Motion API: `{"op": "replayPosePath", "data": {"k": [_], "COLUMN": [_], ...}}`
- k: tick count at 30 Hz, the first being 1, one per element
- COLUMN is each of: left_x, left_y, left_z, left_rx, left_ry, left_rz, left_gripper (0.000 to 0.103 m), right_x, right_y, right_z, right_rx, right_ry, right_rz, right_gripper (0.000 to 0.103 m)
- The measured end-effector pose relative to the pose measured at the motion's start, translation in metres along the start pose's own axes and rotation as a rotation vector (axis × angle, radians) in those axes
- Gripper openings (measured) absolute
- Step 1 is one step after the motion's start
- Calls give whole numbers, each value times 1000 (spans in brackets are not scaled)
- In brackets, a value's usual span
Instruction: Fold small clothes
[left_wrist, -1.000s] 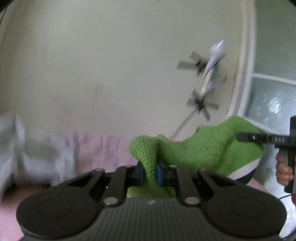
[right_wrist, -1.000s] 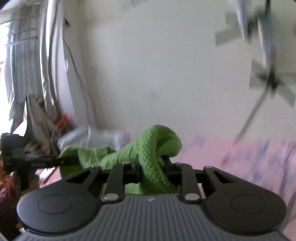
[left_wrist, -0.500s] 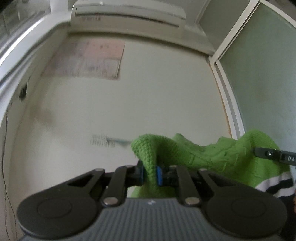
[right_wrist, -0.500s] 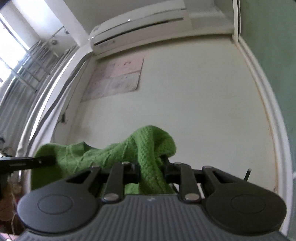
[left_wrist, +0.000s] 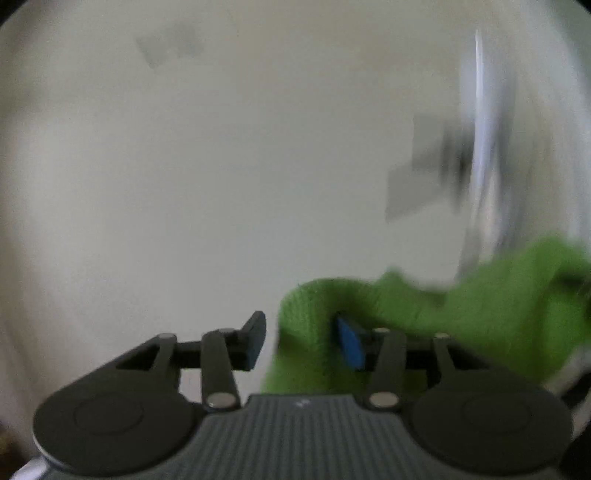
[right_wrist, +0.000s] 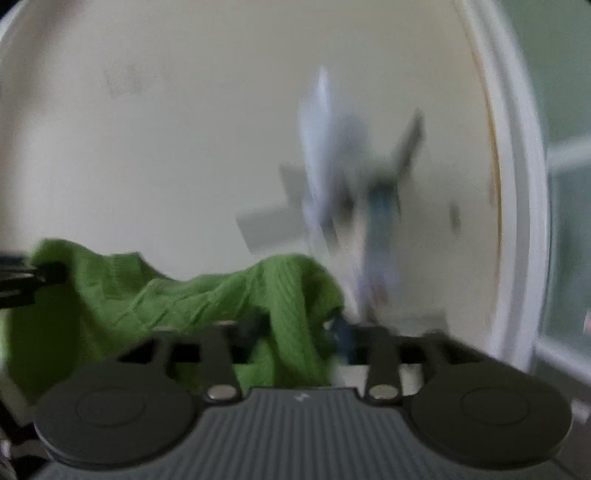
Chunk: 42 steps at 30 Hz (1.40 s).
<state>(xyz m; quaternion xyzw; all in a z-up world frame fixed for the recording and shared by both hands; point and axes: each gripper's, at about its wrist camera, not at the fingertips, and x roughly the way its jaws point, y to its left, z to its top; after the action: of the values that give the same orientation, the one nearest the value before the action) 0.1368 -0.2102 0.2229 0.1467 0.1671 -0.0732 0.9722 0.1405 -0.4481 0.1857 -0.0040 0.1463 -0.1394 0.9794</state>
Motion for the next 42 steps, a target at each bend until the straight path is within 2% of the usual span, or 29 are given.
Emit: {"op": "replayPosePath", "data": {"k": [1,2,5,9,11,13,15,16,17,18,19,21,22,24,25,26,27,28,30,31,34,36,39,41,42], "left_x": [22,32,13,-25,-40,-56,-66,-68,-68,-68,-69,-70,-71,-73,-75,-75,-76,-75,-73,-72,-68,-65,-62,-65,-68], "left_y": [-8,-7,10,32,39,39,34,29,25,21,18,11,10,8,8,7,7,8,8,8,1,-8,-29,-42,-50], "left_z": [-21,-47,-110,-176,-201,-216,-231,-238,-243,-248,-250,-249,-251,-249,-248,-248,-247,-247,-246,-245,-240,-236,-232,-232,-232], "left_rx": [25,6,-25,-76,-118,-166,-193,-193,-185,-179,-174,-156,-159,-161,-155,-149,-149,-156,-176,-189,-227,-247,-256,-254,-243], "left_ry": [121,194,221,326,401,444,466,475,490,509,509,510,511,502,495,492,493,499,512,519,553,577,629,616,607], "left_rz": [-2,-41,-152,-300,-397,-495,-543,-551,-554,-553,-543,-541,-549,-554,-550,-543,-538,-538,-552,-565,-633,-691,-772,-774,-772], "left_gripper": [20,13,18,36,38,42,57,57,57,56,57,57,57,58,58,58,58,58,58,58,58,61,66,79,75], "right_x": [16,23,0,-47,-68,-77,-93,-97,-101,-101,-102,-111,-114,-112,-108,-102,-100,-107,-129,-134,-142,-139,-125,-111,-104], "right_y": [-4,-15,-52,-101,-112,-105,-100,-95,-89,-82,-77,-80,-88,-108,-115,-120,-125,-130,-142,-145,-145,-142,-142,-150,-154], "right_z": [-20,-43,-92,-154,-185,-211,-225,-229,-234,-237,-237,-223,-213,-198,-195,-194,-195,-193,-191,-193,-205,-215,-226,-235,-241], "right_rx": [-7,12,57,122,196,267,321,332,326,300,267,169,114,-22,-92,-185,-215,-178,19,94,204,197,149,177,205], "right_ry": [80,136,171,270,327,377,388,388,396,420,437,365,314,226,203,192,198,201,194,208,245,272,317,369,393], "right_rz": [-15,13,104,175,201,226,262,279,288,283,264,149,43,-215,-387,-567,-605,-578,-344,-265,-127,-113,-143,-153,-130], "right_gripper": [40,38,41,43,47,51,52,51,47,19,0,0,0,0,0,4,45,58,57,57,59,63,65,66,66]}}
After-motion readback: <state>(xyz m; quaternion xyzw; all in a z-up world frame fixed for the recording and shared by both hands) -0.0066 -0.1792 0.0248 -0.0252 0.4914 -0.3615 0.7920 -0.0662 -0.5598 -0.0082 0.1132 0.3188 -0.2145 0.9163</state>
